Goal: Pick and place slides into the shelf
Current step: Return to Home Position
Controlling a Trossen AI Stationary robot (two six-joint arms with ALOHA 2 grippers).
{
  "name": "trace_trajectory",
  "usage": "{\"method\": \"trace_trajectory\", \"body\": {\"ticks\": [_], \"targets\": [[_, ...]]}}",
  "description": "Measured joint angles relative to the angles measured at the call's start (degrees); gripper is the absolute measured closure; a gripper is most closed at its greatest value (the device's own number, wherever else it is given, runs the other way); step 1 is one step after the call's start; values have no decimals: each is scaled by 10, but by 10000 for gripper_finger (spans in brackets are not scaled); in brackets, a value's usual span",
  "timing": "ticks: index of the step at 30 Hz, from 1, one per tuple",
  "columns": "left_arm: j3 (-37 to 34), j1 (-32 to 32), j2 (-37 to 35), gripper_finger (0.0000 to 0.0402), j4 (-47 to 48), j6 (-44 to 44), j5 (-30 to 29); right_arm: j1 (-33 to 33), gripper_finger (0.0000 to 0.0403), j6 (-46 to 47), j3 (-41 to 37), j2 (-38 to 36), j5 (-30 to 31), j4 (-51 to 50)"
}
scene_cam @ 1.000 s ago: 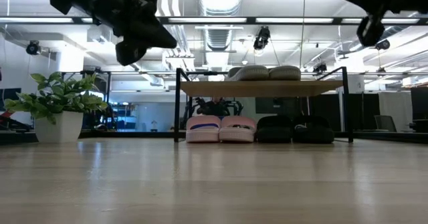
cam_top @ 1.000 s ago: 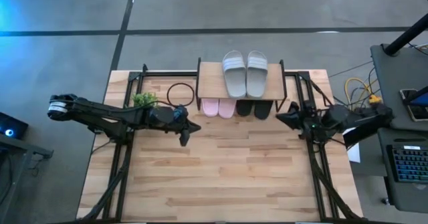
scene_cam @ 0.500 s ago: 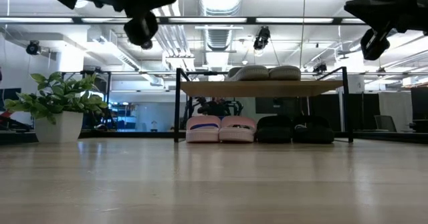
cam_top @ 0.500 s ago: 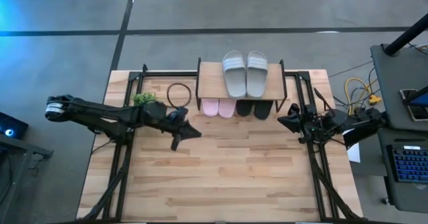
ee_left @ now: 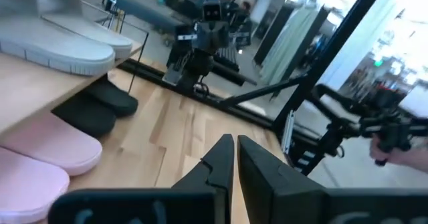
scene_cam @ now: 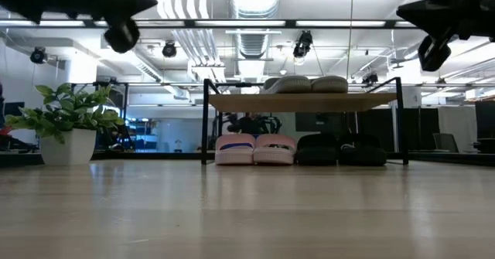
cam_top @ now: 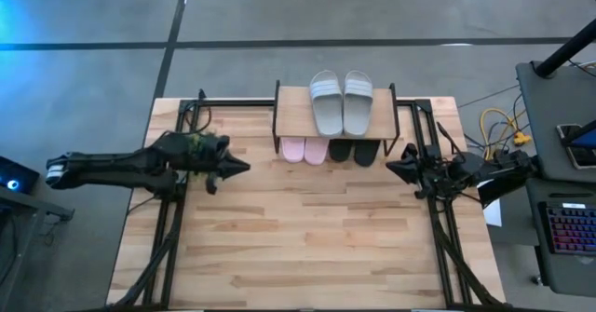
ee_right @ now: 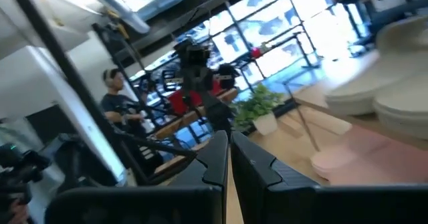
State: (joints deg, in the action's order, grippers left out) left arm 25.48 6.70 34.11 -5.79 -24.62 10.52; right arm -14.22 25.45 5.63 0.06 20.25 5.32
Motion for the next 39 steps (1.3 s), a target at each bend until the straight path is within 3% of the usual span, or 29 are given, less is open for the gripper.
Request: {"method": "trace_trajectory", "body": {"ticks": [8,16,22,28,39], "targets": [[-158,0,-87,395,-167,-1,38,0,390,8,-2,0,38,-6],[-242,0,-162,395,-168,-1,37,0,390,-29,-2,0,38,-23],[-250,1,-211,395,-141,1,36,0,390,-44,-2,0,47,-47],[-250,1,-230,395,-107,10,26,0,390,-24,-2,1,143,-74],[-251,0,-231,395,-108,10,26,0,390,-28,-2,1,143,-74]]}}
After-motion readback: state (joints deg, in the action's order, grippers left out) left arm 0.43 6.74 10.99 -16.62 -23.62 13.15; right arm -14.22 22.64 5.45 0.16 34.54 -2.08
